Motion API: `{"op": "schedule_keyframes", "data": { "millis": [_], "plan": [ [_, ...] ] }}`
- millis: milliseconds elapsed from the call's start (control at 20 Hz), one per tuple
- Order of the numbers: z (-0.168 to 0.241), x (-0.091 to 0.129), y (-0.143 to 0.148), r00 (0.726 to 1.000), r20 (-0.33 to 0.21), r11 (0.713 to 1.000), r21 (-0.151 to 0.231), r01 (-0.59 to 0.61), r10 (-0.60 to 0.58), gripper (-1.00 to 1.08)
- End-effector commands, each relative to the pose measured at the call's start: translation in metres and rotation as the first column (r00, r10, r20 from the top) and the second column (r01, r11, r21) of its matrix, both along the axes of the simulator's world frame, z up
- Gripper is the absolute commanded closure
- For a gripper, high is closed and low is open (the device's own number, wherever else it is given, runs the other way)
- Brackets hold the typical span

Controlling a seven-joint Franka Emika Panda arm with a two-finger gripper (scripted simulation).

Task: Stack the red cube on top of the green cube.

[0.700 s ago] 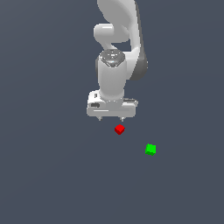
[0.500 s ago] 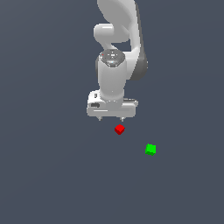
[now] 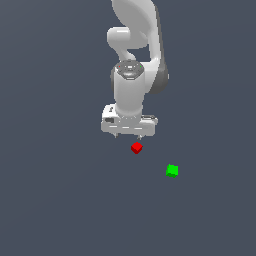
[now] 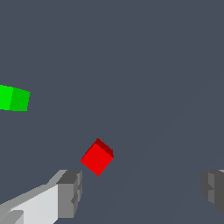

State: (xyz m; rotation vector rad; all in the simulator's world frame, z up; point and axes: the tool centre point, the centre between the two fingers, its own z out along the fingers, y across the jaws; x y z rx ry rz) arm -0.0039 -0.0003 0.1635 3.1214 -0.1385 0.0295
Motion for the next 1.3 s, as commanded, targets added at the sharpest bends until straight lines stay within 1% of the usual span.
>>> {"op": "schedule_keyframes", "data": {
  "millis": [0,250,400,550,750,950,1250],
  "plan": [
    [-0.005,-0.003,0.002,0.999,-0.001,0.999,0.001,0.039,-0.039,-0.92],
    [-0.020,-0.009,0.007,0.989,-0.003,0.989,0.004,0.145,-0.145,-0.92],
    [-0.030,-0.013,0.012,0.976,-0.004,0.976,0.006,0.220,-0.220,-0.92],
    [-0.040,-0.017,0.016,0.956,-0.006,0.956,0.008,0.293,-0.293,-0.92],
    [-0.054,-0.021,0.023,0.921,-0.009,0.921,0.010,0.389,-0.389,-0.92],
    [-0.067,-0.025,0.030,0.879,-0.011,0.879,0.013,0.477,-0.477,-0.92],
    [-0.082,-0.027,0.039,0.820,-0.015,0.820,0.015,0.573,-0.572,-0.92]
  ]
}}
